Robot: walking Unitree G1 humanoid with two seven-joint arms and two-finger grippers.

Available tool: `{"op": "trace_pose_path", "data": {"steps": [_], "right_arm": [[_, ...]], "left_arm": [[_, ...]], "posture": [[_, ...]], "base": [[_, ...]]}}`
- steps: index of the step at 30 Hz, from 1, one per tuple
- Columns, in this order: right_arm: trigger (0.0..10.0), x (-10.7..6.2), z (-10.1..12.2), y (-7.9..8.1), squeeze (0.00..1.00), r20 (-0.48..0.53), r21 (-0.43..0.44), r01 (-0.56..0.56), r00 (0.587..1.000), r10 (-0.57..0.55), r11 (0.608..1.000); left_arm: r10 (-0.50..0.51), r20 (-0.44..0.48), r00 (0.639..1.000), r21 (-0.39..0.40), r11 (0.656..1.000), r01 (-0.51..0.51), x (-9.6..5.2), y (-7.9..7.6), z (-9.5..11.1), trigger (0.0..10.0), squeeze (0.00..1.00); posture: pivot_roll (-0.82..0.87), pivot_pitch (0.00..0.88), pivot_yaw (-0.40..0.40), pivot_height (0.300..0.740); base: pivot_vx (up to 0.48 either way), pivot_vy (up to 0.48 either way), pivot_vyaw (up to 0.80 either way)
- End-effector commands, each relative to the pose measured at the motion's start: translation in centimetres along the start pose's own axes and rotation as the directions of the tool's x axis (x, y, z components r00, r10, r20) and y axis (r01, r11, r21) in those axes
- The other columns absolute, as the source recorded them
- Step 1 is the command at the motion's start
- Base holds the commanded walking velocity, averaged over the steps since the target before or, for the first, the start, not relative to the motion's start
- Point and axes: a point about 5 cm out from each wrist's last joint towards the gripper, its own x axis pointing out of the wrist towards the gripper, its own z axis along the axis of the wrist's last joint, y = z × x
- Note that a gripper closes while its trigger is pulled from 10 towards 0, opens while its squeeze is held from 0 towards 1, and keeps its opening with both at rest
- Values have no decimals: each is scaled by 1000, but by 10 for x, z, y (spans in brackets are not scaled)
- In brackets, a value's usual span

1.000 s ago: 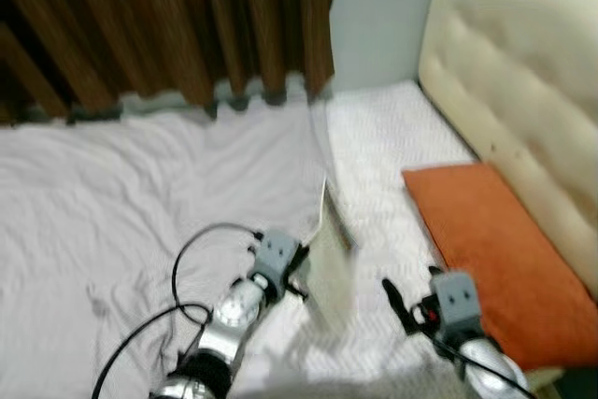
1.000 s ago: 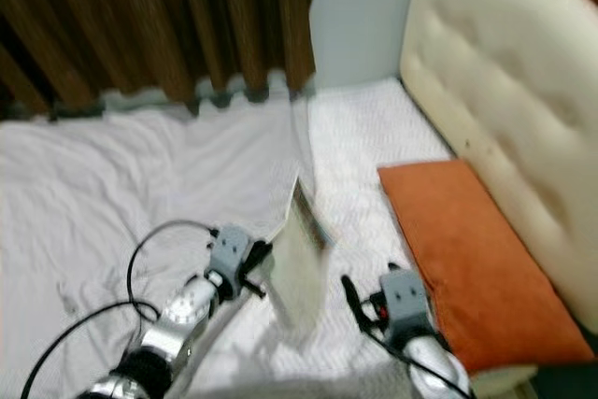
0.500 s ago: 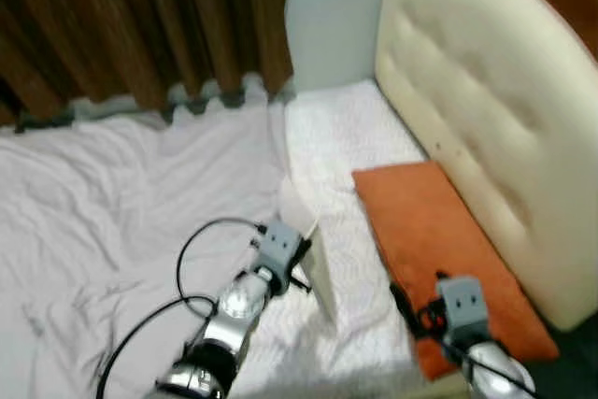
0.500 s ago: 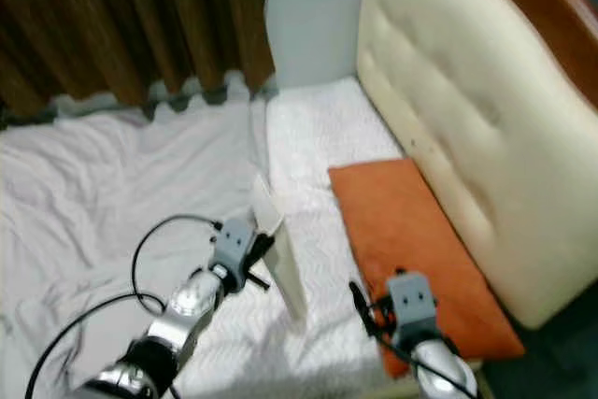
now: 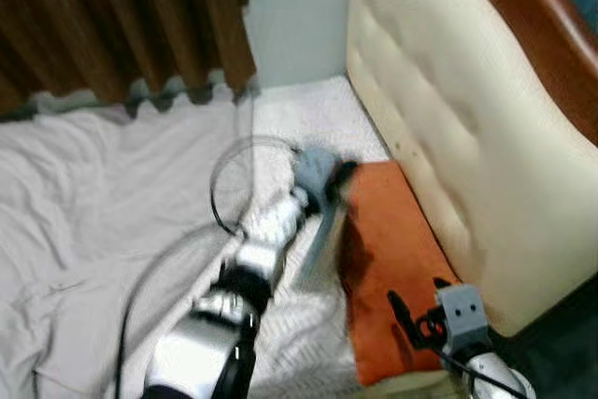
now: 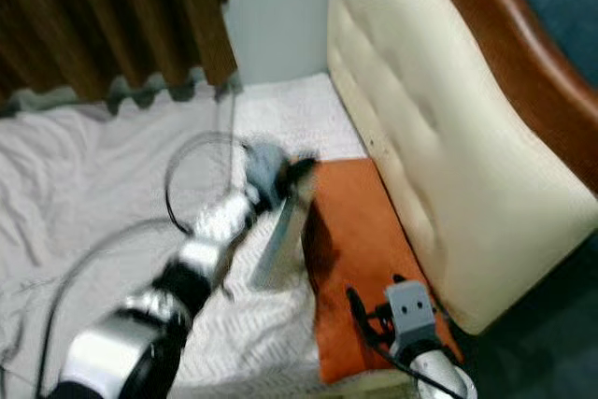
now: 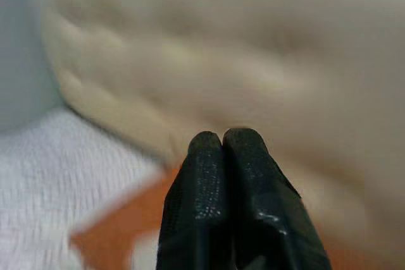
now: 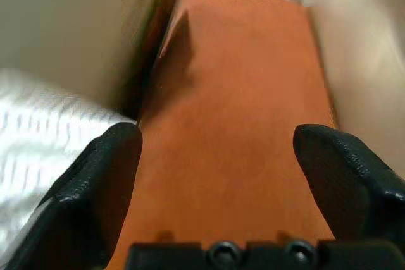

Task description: Clean up the room

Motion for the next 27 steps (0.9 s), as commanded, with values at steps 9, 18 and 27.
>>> {"op": "trace_pose_path", "data": {"steps": [9, 18, 27], "right_arm": [[10000, -37, -3, 5, 0, -53, -17, -28, 998, 27, 999], [10000, -79, -8, 9, 0, -167, -61, -110, 981, 99, 992], [10000, -68, 0, 19, 0, -137, -21, -72, 988, 69, 997]], "left_arm": [[309, -386, 869, -89, 925, -368, -97, 48, -98, 10000, 0], [468, -630, 619, 1, 798, -603, -170, 49, -150, 10000, 0], [602, -515, 611, 230, 783, -578, -190, 74, -137, 10000, 0]], "posture": [[-344, 277, -36, 740], [-401, 379, -107, 740], [-338, 344, -34, 740]], "base": [[0, 0, 0], [0, 0, 0], [0, 0, 0]]}}
